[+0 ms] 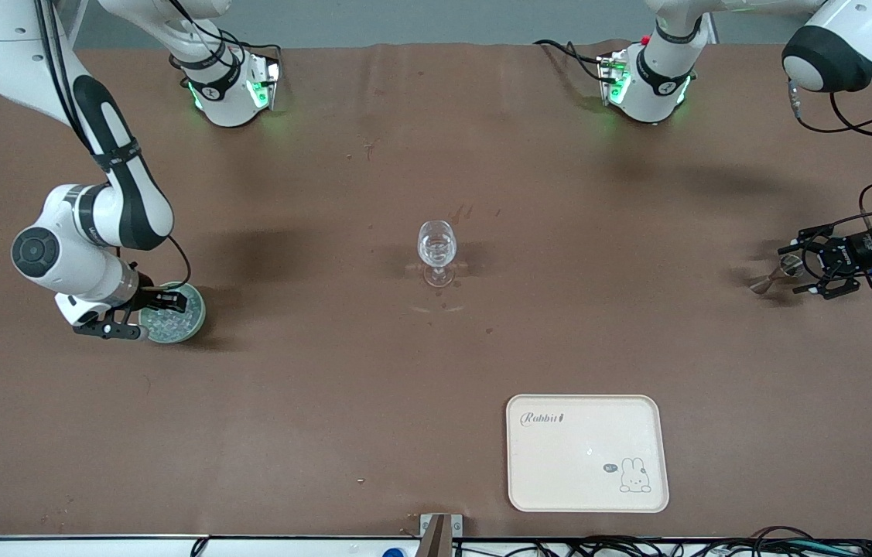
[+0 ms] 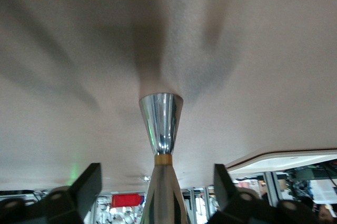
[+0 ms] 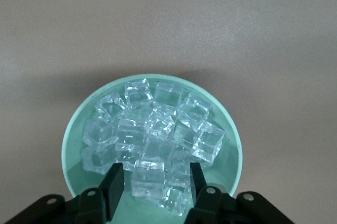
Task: Pour wine and add ice with both arms
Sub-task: 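Lift the jigger with the left gripper while the right gripper holds the ice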
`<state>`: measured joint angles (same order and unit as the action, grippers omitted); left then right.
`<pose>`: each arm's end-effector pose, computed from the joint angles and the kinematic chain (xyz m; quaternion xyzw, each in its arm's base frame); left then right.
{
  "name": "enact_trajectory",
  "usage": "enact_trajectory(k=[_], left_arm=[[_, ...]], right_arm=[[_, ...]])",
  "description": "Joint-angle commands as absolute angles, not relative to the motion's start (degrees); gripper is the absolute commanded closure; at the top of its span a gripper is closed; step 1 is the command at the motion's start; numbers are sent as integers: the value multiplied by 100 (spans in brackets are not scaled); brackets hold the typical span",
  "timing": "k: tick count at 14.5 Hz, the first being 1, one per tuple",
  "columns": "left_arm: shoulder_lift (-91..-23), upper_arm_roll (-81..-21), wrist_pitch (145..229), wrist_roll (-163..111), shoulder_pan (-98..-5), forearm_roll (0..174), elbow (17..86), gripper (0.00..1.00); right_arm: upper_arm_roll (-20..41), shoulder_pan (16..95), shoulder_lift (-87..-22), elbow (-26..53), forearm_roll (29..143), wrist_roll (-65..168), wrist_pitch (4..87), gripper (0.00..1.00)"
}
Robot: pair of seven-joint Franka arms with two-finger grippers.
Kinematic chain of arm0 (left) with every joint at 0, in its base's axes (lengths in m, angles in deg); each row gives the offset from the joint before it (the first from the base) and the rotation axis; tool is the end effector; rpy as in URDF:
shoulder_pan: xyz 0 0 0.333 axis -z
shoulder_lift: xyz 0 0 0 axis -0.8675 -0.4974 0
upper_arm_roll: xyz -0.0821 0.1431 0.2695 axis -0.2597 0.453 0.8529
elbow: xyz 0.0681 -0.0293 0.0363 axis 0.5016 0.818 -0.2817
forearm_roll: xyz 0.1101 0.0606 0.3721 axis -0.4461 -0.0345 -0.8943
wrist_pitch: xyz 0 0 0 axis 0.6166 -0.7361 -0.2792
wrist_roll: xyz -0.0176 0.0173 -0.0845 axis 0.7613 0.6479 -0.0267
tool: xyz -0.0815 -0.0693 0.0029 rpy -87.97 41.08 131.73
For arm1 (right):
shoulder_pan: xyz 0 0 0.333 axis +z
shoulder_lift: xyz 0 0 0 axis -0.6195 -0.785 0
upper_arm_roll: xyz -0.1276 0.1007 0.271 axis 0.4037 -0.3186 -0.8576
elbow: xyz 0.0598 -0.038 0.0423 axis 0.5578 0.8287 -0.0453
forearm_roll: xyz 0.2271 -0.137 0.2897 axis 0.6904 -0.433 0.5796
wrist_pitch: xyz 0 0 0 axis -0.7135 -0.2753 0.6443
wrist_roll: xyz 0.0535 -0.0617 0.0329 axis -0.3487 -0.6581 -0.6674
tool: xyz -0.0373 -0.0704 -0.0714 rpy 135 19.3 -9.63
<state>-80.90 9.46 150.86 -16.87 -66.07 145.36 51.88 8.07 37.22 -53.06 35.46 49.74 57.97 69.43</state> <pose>0.4811 0.3277 0.1510 0.6111 0.6364 -0.2905 0.3704 0.5724 -0.0407 0.2260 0.9982 -0.0518 -0.0309 0.0055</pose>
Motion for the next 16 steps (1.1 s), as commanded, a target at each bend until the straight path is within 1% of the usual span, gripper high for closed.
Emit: enact_trajectory(k=[1,4,5,7,10,12,13,14,15,16], left_arm=[[-8087,1024,15005,-1766,-6545,14829,5458,16],[-8104,980,15005,-1757,-6536,15268,5617,23],[-8113,962,15005,-1739,-6536,15304,5626,24],[-8105,962,14996,-1731,-6554,15348,5635,33],[-8096,962,14996,-1687,-6545,15445,5652,60],[-8070,945,14987,-1617,-6536,15593,5757,85],[-8061,936,14961,-1547,-6571,15621,5784,95],[-8069,936,14935,-1546,-6606,15673,5836,100],[-8052,944,14908,-1529,-6589,15708,5889,100],[-8043,945,14873,-1520,-6606,15709,5898,100]], right_arm=[[822,3749,-5301,3652,4923,5751,7048,45],[822,3749,-5310,3643,4923,5751,7048,48],[822,3749,-5310,3643,4923,5751,7048,51],[822,3749,-5310,3643,4923,5751,7048,59],[822,3740,-5310,3643,4923,5751,7040,68],[822,3740,-5310,3625,4923,5759,7031,74],[822,3749,-5310,3608,4923,5768,7005,75],[822,3749,-5310,3582,4923,5768,6978,77],[822,3749,-5310,3573,4923,5768,6978,78],[822,3749,-5301,3555,4923,5777,6969,83]])
